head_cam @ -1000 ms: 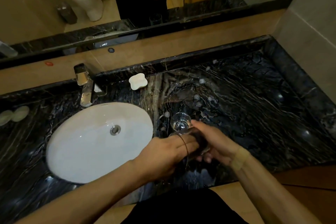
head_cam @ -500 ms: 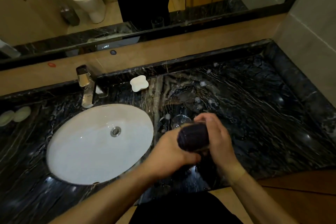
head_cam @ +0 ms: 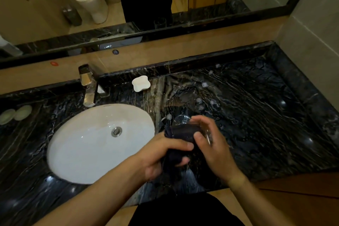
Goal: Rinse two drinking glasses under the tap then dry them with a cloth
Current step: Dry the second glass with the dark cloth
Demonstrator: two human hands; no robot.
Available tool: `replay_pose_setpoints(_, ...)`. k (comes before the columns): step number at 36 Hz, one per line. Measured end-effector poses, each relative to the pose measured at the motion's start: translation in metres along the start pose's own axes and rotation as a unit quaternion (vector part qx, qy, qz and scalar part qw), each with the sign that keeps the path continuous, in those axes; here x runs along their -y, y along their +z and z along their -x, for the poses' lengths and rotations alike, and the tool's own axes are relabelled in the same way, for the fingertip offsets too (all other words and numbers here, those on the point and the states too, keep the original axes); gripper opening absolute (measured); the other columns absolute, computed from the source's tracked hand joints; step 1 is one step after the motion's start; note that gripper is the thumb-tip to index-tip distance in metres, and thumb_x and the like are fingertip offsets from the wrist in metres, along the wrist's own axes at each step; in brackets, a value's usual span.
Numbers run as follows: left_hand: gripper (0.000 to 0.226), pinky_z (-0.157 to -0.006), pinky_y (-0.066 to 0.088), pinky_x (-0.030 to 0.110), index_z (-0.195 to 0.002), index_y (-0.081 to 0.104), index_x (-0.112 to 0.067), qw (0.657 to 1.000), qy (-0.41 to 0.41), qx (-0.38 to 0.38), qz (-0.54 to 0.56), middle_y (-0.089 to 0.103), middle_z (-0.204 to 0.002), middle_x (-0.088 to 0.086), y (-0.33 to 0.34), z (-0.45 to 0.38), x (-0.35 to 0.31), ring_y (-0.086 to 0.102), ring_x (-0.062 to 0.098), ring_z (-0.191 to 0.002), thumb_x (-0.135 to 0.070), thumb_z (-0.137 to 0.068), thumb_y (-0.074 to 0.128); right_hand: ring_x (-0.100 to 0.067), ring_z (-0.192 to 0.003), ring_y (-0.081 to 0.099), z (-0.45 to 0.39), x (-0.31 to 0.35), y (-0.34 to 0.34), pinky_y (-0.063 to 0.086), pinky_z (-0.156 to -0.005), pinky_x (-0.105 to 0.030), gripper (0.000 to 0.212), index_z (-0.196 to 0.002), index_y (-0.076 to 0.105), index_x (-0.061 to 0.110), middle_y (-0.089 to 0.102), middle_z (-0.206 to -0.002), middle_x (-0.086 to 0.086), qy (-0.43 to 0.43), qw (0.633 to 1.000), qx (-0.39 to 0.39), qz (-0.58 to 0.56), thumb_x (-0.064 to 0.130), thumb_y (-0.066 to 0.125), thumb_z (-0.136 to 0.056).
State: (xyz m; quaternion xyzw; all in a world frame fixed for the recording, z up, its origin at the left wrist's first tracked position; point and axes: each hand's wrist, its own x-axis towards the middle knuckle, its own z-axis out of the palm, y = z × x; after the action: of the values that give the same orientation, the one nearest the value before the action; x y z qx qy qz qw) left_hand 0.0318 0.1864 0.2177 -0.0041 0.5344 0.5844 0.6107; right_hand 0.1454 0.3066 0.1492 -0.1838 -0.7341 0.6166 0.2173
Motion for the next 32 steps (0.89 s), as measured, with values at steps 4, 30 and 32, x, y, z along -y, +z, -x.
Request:
replay_pose_setpoints(4, 0.034, -0.055, 0.056, 0.027, -0.097, 0.078, -0.014, 0.998, 0.017, 0.009, -0.053, 0.071, -0.091, 0.008, 0.011, 0.005, 0.004, 0.064, 0.015, -0.072, 0.013, -0.079, 0.068, -0.013, -0.091, 0.065, -0.004, 0.000, 0.005, 0.052, -0.075, -0.025, 0.025, -0.105, 0.062, 0.026, 0.067, -0.100, 0.008, -0.023, 0.996, -0.090, 0.005, 0.042, 0.046, -0.094)
replay_pose_setpoints(30, 0.037, -0.053, 0.057, 0.026, -0.111, 0.071, -0.007, 0.998, -0.024, 0.029, -0.054, 0.070, -0.104, 0.013, -0.009, -0.020, 0.001, 0.065, 0.022, -0.090, 0.009, -0.078, 0.071, -0.006, -0.095, 0.064, -0.006, -0.011, 0.004, 0.048, -0.078, -0.018, 0.028, -0.101, 0.066, 0.029, 0.068, -0.101, 0.014, -0.032, 0.990, -0.099, 0.099, 0.041, 0.041, -0.096)
replay_pose_setpoints(32, 0.046, -0.063, 0.058, 0.032, -0.113, 0.070, -0.007, 0.984, 0.052, 0.012, -0.170, 0.073, -0.097, 0.009, -0.008, -0.023, 0.008, 0.068, 0.020, -0.083, 0.009, -0.070, 0.076, -0.009, -0.085, 0.066, -0.011, -0.005, 0.006, 0.050, -0.069, -0.021, 0.033, -0.089, 0.070, 0.027, 0.071, -0.090, 0.012, 0.063, 0.990, -0.115, 0.044, 0.042, 0.040, -0.093)
